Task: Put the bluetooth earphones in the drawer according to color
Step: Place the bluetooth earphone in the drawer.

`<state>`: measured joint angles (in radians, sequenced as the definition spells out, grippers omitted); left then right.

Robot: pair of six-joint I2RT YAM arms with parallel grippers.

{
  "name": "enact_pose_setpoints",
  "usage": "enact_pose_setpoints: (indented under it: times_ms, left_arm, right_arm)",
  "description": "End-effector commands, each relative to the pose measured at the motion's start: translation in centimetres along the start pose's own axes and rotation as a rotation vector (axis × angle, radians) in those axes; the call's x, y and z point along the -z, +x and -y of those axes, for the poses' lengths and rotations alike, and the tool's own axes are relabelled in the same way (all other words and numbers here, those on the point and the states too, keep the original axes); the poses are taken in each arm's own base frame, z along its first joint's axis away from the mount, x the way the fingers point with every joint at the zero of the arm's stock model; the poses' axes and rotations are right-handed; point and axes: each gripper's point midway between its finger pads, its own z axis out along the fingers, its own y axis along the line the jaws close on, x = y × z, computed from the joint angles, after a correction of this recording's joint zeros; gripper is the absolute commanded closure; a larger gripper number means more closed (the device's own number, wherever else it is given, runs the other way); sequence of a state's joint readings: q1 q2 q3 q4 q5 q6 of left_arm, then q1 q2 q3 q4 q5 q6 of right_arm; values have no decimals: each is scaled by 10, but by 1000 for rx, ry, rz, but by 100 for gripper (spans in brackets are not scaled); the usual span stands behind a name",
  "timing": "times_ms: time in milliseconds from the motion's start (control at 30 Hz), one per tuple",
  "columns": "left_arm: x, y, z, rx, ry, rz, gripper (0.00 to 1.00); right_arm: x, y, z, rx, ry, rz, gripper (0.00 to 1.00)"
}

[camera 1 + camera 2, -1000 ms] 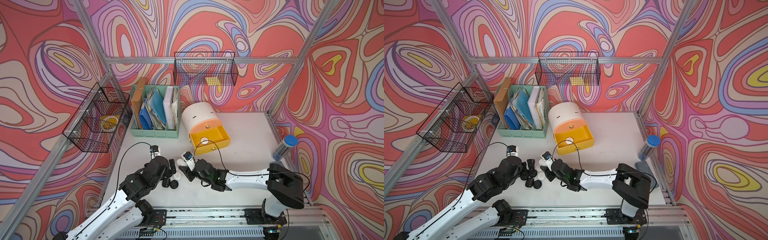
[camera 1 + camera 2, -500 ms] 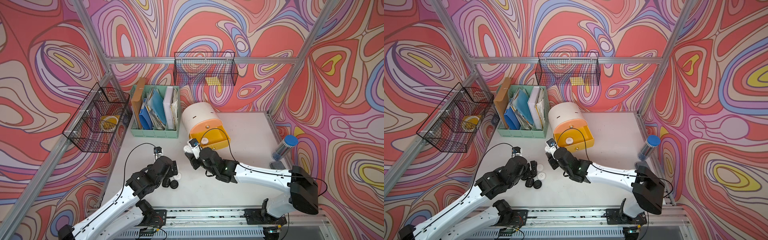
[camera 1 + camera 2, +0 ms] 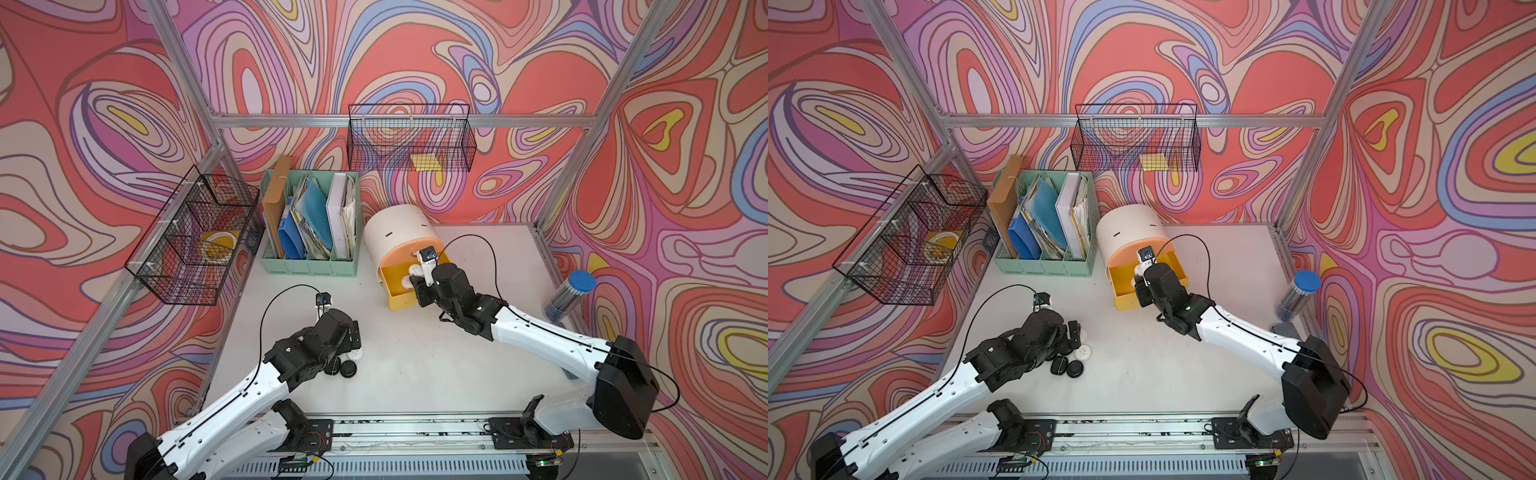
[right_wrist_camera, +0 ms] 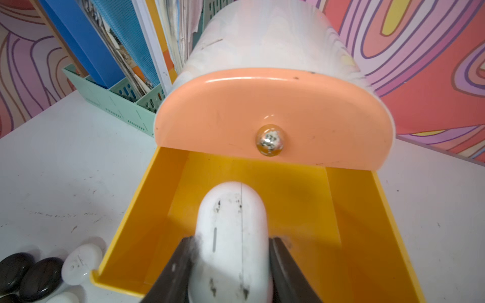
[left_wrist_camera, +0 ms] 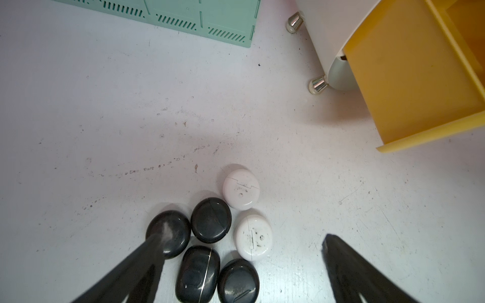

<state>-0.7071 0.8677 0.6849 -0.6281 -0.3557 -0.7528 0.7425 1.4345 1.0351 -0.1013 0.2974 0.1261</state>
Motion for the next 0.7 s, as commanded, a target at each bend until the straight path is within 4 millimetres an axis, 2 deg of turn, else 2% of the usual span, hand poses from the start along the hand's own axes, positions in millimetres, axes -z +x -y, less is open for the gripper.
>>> enact_pose_setpoints:
  times_ms: [0,67,167,400,533,667]
  left_arm:
    - [-7,2,2,-3,-1,-10,1]
    - [-10,2,3,-12,-7,-22,1]
    - [-17,3,6,-22,-13,-47,1]
    - [-36,8,10,-28,-34,-114,1]
    - [-46,9,12,-30,-43,-147,1]
    - [-57,11,12,-46,-71,-183,1]
  right_arm:
    - [-3,-7,16,-30,23,-14,65]
    - [-7,-11,26,-42,28,-21,62]
    - [-11,-15,36,-54,28,-35,52]
    - [-11,-20,41,-67,12,-58,33]
    - [-1,-21,42,-84,2,-56,29]
    - [17,-20,40,-117,-25,-38,24]
